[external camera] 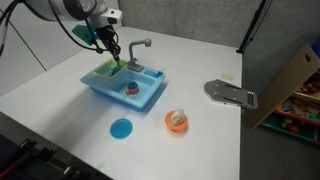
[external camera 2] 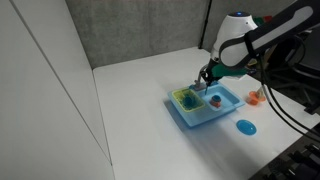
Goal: Put the blue knife from the dishrack in the blue cup
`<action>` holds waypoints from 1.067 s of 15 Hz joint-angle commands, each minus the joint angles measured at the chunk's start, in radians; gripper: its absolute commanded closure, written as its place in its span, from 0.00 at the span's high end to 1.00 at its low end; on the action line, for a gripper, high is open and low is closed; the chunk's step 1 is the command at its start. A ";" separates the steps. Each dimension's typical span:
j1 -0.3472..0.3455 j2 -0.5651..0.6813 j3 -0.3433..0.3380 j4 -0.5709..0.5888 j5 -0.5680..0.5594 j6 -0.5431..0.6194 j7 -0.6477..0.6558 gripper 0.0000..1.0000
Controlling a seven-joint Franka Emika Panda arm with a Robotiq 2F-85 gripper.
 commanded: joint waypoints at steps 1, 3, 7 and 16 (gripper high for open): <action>-0.035 -0.023 -0.009 -0.046 -0.011 0.016 -0.002 0.03; -0.050 -0.018 -0.021 -0.054 -0.012 0.025 0.003 0.03; -0.066 -0.012 -0.048 -0.062 -0.018 0.035 0.013 0.03; -0.063 0.002 -0.077 -0.090 -0.023 0.082 0.021 0.03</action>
